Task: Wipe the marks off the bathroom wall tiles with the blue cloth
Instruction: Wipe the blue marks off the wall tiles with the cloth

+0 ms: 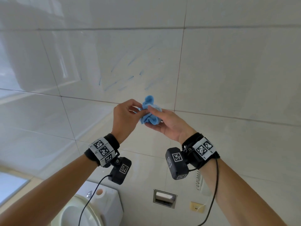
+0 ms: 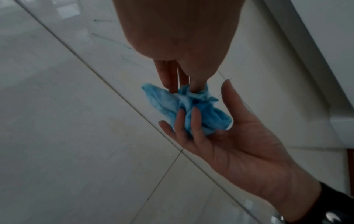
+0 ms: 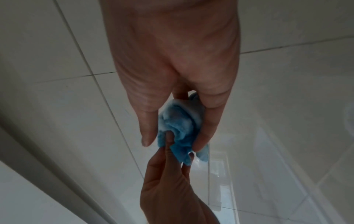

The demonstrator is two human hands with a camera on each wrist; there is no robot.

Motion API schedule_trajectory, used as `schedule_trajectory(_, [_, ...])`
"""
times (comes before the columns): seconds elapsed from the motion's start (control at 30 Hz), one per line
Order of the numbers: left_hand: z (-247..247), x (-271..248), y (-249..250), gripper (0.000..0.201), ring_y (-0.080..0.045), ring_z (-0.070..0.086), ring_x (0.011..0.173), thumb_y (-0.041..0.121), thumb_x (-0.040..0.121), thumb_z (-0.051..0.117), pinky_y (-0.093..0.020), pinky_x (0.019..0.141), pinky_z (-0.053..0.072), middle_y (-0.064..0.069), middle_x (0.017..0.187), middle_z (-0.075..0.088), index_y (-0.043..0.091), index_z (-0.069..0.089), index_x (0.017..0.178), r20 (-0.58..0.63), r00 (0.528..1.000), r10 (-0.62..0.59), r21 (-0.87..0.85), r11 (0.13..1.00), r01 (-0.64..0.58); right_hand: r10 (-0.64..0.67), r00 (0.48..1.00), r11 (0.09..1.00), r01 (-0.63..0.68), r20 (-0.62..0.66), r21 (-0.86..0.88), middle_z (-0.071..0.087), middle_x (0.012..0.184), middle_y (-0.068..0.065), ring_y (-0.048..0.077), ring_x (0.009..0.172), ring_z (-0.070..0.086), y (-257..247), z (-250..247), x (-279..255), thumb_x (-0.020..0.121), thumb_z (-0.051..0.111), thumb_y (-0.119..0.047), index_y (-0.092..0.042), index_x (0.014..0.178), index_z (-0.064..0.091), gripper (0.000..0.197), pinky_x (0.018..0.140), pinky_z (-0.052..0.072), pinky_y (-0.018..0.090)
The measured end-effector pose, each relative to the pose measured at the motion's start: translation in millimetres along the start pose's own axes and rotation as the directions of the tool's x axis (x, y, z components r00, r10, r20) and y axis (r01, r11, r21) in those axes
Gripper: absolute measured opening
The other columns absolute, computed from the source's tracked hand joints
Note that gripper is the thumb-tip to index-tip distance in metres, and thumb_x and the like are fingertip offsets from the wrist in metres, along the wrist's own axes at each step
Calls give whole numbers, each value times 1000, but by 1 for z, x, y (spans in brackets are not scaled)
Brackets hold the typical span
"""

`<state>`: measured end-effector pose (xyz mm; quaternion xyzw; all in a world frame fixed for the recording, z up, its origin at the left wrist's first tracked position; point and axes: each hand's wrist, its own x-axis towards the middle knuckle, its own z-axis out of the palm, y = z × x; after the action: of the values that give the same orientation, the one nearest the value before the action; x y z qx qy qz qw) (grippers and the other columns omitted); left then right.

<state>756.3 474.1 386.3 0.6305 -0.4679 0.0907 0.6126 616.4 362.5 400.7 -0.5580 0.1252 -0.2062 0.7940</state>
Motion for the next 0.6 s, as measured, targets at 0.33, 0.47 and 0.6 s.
schedule_trajectory(0.33, [-58,19,-28,27,-16,71,97,4,97,72,-30,84,59,7,116,73,20,79,118,57,989,137,10,990,-138,-203,965,976,214,-163,48,71,116,12,16,90,73,5,20,35,93,70,-4,-13,126,61,35,71,59,28])
schedule_trajectory(0.47, [-98,35,-67,40,-11,68,101,17,91,81,-37,84,59,10,123,69,23,69,128,-132,991,27,105,994,-13,-351,921,932,326,-167,-161,68,124,7,24,98,74,-2,54,62,91,74,-11,-32,130,52,50,72,62,37])
schedule_trajectory(0.6, [-138,63,-119,78,-16,58,119,33,81,90,-41,95,56,2,145,52,20,51,148,-165,982,-94,264,955,136,-476,871,850,420,-123,-318,71,114,6,19,98,73,-5,100,96,89,75,-12,-24,124,59,41,79,61,36])
